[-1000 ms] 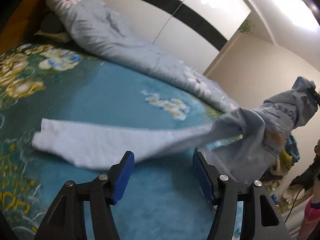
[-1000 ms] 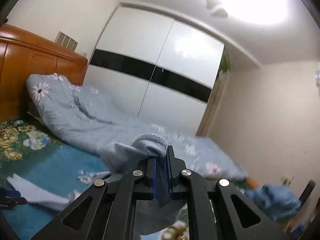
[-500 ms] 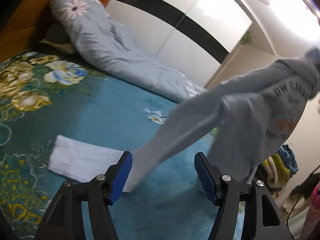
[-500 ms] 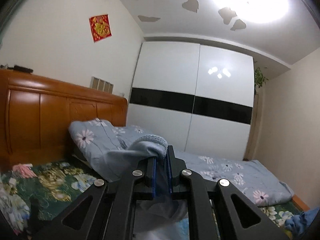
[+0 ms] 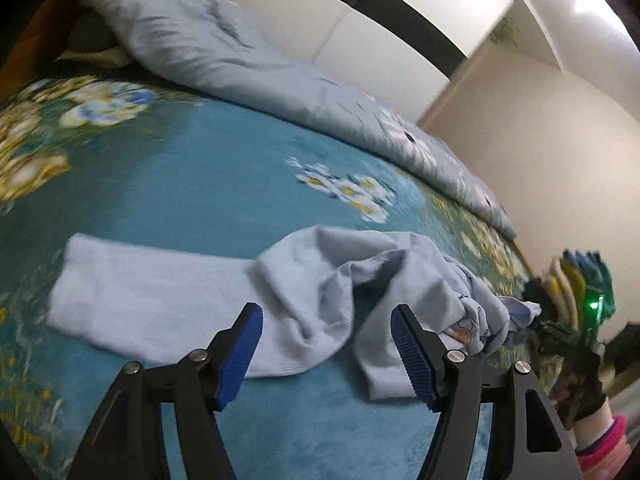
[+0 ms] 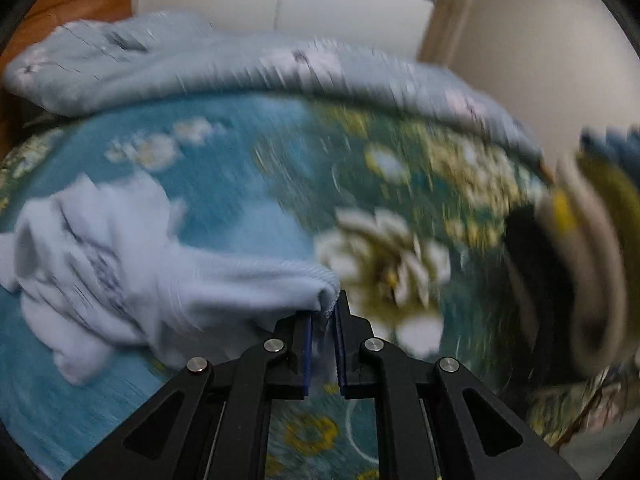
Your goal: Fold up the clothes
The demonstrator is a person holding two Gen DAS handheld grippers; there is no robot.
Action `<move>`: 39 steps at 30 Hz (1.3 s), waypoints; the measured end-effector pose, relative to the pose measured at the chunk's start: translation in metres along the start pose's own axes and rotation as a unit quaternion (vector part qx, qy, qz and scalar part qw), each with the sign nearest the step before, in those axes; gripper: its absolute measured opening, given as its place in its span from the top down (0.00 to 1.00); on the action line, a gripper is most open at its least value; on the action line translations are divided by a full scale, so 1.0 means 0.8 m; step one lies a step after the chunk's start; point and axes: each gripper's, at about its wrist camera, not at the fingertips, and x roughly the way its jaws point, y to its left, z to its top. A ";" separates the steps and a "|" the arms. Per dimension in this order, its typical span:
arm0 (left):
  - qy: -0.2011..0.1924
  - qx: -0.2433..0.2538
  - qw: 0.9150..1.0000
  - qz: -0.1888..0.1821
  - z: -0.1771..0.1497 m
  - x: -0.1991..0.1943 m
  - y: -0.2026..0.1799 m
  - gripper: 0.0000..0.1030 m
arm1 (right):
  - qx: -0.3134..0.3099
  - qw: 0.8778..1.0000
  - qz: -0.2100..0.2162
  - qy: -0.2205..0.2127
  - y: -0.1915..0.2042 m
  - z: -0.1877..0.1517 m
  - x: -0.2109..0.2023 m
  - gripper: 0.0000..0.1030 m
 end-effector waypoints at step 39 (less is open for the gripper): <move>0.069 0.017 0.997 0.002 -0.026 0.062 -0.068 0.31 | 0.124 0.977 0.109 -0.132 -0.037 -0.013 -0.111 0.94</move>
